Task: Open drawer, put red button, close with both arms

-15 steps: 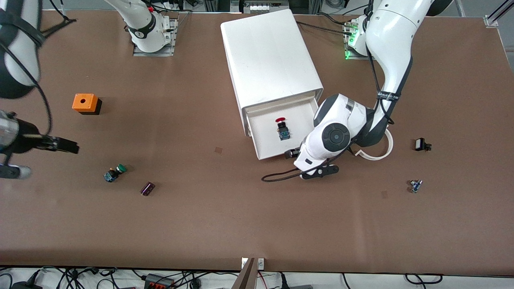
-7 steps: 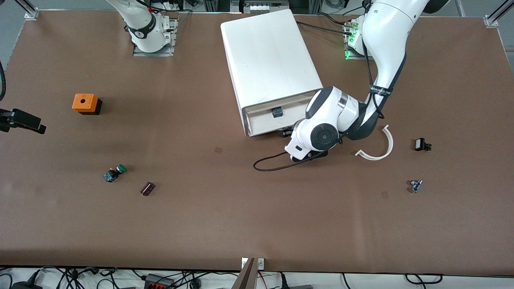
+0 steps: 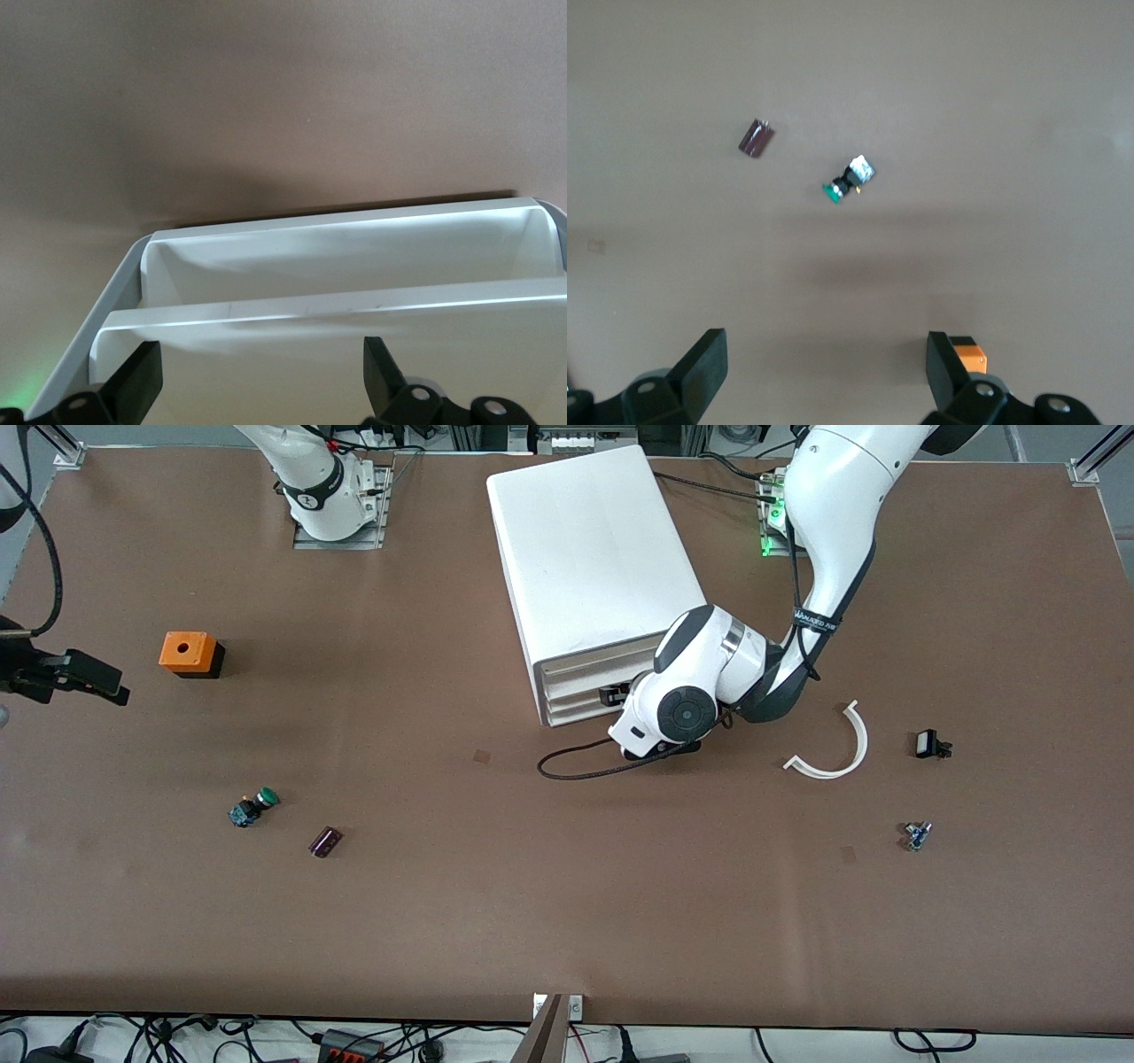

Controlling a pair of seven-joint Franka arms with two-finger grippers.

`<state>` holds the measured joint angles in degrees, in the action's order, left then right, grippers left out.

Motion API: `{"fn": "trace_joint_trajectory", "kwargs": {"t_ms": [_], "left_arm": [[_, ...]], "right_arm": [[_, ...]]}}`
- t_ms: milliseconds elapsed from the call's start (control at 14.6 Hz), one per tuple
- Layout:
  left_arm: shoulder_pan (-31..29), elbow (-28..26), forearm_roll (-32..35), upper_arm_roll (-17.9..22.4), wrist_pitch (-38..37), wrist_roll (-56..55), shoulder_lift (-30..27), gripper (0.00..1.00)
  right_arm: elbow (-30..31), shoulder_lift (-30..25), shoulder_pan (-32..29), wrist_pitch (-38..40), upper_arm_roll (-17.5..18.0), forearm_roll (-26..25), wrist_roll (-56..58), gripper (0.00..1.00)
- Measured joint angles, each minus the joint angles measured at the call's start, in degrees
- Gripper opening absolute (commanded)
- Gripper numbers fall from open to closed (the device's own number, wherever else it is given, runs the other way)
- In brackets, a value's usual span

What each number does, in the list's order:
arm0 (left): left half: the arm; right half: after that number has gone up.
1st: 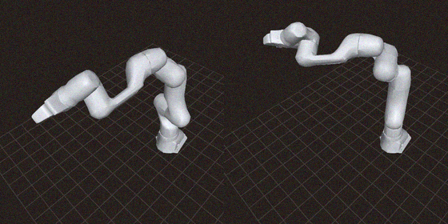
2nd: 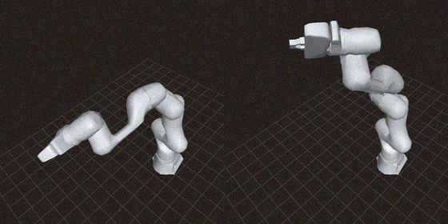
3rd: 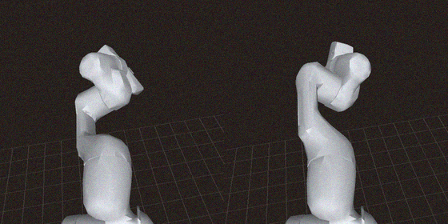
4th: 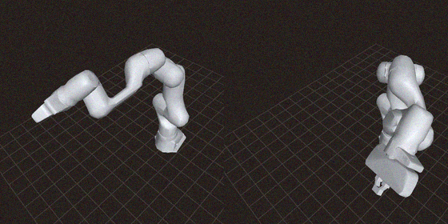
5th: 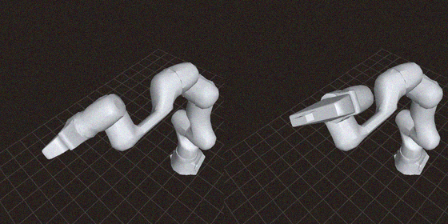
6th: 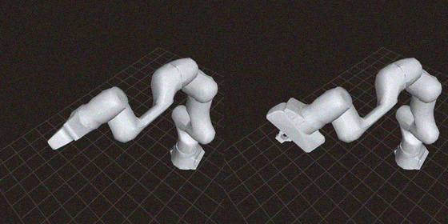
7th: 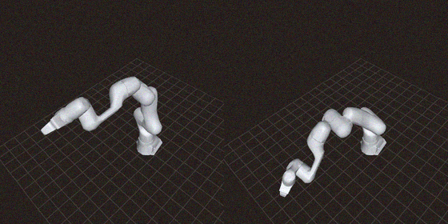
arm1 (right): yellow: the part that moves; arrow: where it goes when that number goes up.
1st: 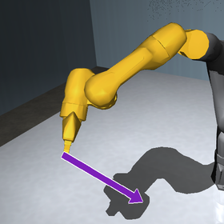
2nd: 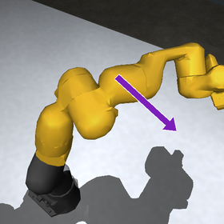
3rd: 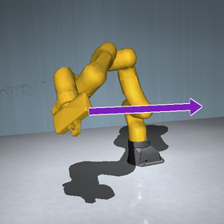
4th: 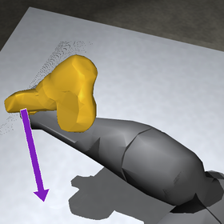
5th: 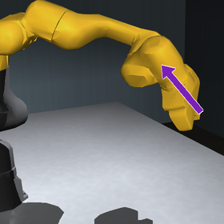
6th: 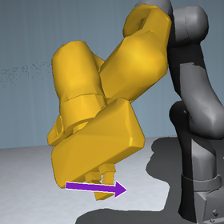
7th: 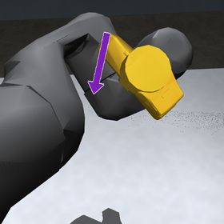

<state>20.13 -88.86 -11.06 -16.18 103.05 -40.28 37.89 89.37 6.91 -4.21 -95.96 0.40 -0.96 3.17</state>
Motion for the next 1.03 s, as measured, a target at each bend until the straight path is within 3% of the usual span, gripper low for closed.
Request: {"fn": "trace_joint_trajectory", "kwargs": {"t_ms": [205,479,685,1027], "left_arm": [[-0.2,-0.2,0.0,0.0,-0.2,0.0,-0.3,1.0],[-3.9,0.9,0.5,0.6,0.1,0.2,-2.3,1.0],[-10.2,3.8,6.1,0.7,0.0,1.6,-5.4,1.0],[-15.9,6.3,16.8,0.8,-0.6,14.3,-11.3,1.0]], "right_arm": [[5.5,-3.9,0.0,-1.3,0.0,-0.1,0.0,1.0],[7.7,-6.4,0.0,-2.1,0.0,-0.1,0.0,1.0],[7.9,-6.5,-0.1,-2.1,0.0,-0.1,0.0,1.0],[8.0,-6.5,-0.1,-1.8,0.0,-0.1,-0.5,1.0]]}}
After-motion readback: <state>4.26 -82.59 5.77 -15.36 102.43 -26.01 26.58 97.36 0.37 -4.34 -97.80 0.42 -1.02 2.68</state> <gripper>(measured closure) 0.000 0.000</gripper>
